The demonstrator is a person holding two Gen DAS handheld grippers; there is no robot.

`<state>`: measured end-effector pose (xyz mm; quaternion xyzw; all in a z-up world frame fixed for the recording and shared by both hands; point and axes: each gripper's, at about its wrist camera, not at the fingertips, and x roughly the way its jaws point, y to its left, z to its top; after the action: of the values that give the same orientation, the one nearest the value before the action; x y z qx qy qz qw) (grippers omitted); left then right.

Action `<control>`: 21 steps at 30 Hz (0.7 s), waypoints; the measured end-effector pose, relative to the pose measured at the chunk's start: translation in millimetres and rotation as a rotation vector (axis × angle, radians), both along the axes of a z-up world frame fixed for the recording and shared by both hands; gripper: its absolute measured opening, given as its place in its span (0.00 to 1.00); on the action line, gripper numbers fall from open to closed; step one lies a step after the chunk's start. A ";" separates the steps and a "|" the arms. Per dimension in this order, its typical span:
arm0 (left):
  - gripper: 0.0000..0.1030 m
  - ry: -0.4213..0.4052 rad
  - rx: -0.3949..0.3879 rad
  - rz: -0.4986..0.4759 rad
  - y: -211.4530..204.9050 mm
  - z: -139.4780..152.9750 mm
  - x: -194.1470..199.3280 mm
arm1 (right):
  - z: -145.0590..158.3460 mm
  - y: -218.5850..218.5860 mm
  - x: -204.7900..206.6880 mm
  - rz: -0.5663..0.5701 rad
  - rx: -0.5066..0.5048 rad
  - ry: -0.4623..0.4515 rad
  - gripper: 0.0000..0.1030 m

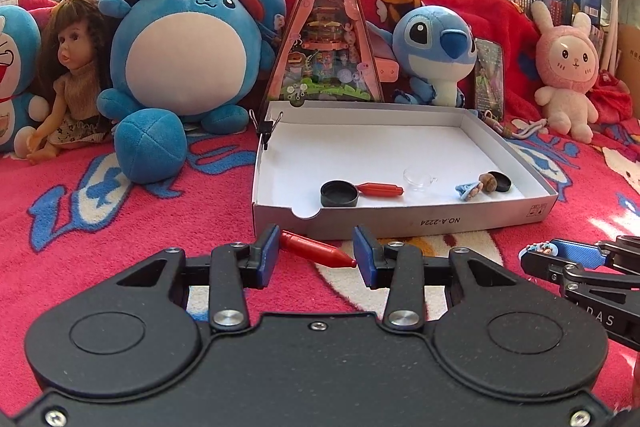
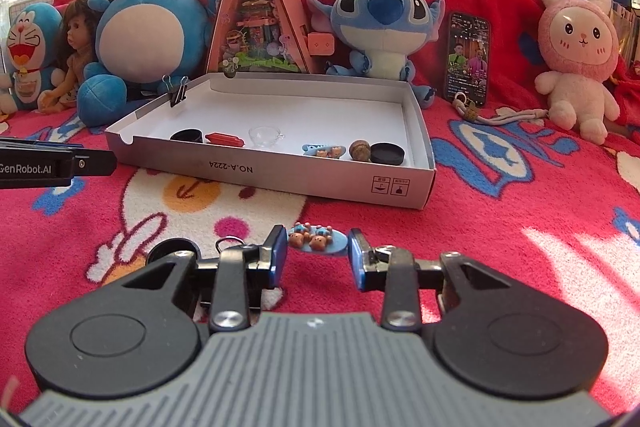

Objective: Organize rigid objects
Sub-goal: 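Carry the red crayon and hair clip over into the white box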

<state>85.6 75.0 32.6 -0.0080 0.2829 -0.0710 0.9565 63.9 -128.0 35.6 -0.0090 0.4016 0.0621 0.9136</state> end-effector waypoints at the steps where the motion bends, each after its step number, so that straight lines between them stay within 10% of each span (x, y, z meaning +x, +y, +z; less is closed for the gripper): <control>1: 0.38 -0.003 -0.005 -0.001 -0.7 2.9 3.0 | 3.1 -1.5 2.0 -0.003 0.013 -0.002 0.37; 21: 0.38 0.106 -0.047 0.037 -35.1 18.1 122.8 | 9.6 -29.8 103.9 -0.069 0.129 -0.002 0.37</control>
<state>208.3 39.9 50.8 -0.0393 0.3310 -0.0592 0.9410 167.8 -157.8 45.2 0.0636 0.3961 0.0561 0.9143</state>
